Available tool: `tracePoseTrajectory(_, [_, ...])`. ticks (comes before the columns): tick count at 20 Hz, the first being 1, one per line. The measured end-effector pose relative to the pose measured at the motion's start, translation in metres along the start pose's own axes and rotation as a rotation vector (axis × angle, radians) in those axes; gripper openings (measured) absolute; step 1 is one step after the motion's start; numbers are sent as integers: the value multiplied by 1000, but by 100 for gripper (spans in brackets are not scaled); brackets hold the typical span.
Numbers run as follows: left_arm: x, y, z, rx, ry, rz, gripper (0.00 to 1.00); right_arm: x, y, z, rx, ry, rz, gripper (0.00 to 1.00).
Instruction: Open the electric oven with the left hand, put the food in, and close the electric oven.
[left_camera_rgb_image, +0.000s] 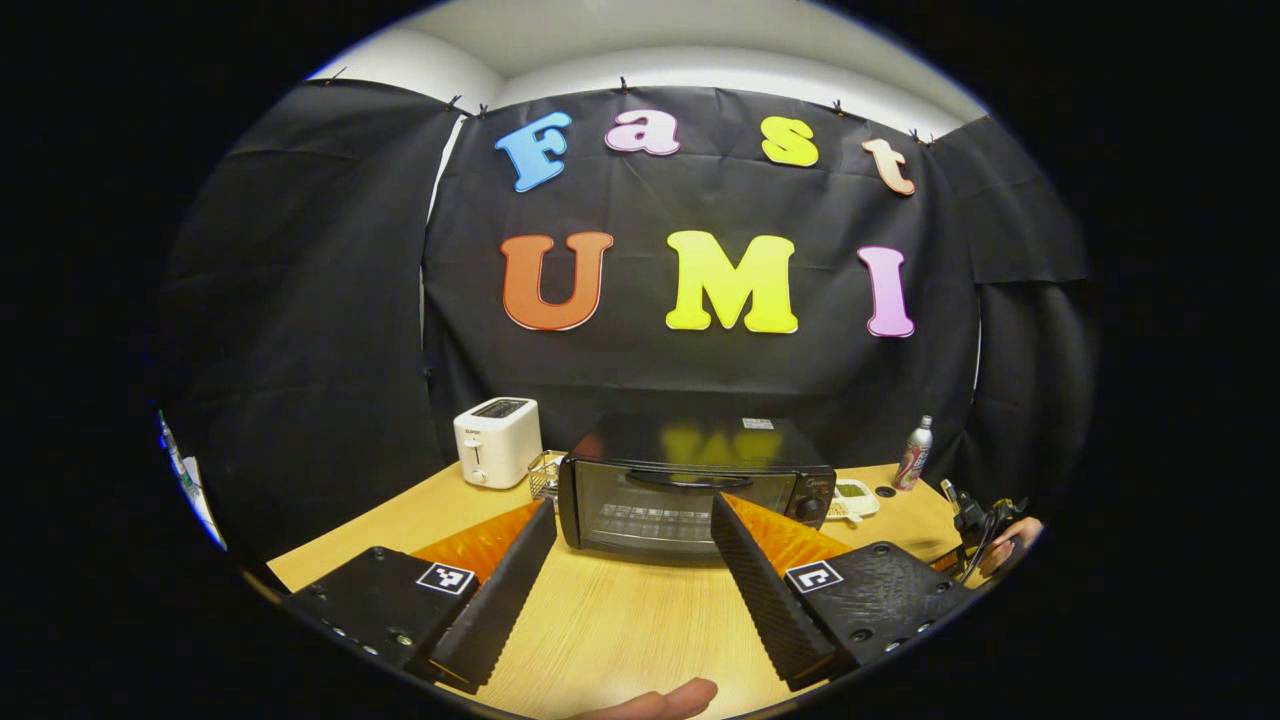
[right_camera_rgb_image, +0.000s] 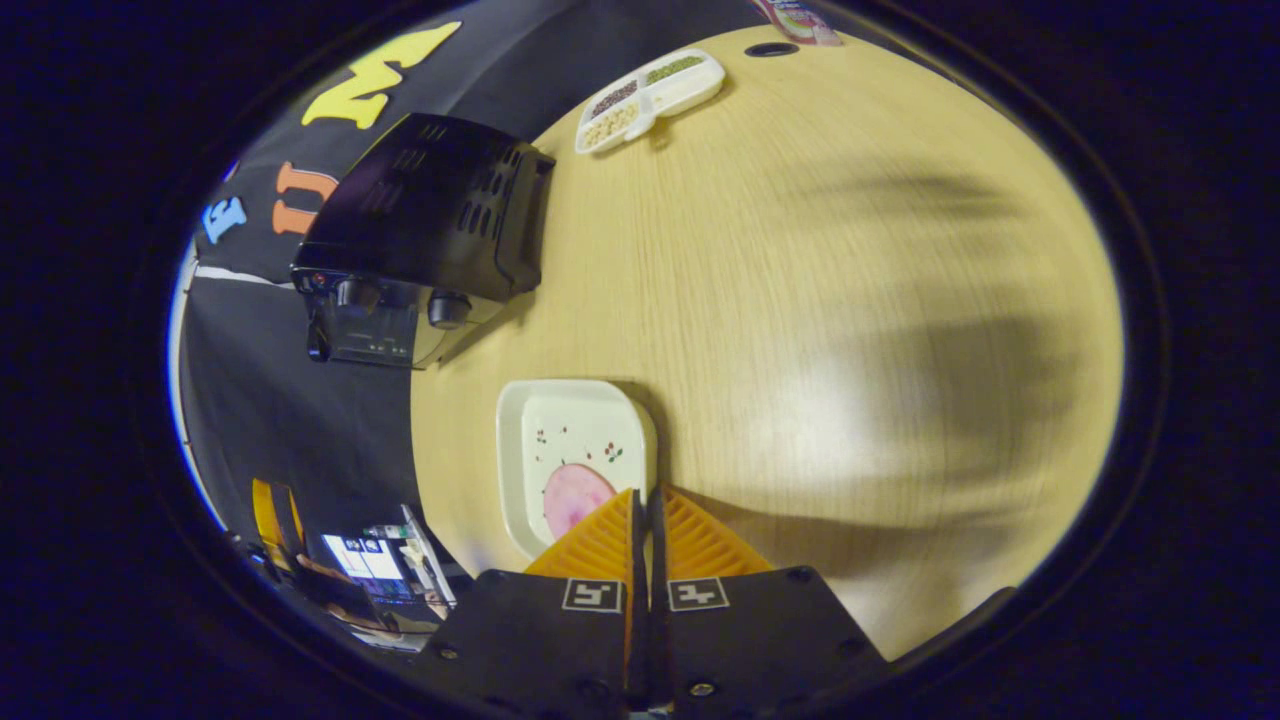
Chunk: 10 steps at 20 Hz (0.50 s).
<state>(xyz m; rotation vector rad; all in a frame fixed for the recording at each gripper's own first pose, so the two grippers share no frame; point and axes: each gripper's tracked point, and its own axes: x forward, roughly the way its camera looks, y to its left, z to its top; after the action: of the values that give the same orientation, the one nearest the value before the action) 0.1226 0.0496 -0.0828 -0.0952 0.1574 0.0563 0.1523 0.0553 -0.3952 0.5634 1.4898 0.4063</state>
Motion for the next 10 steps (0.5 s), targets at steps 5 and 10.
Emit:
tracePoseTrajectory(5, [7,-8,-5,13,17,-19,97,0,0,-1,-3,1,1,4])
tracePoseTrajectory(10, [25,-24,-6,3,19,-66,97,0,3,2,-4,-11,10,3])
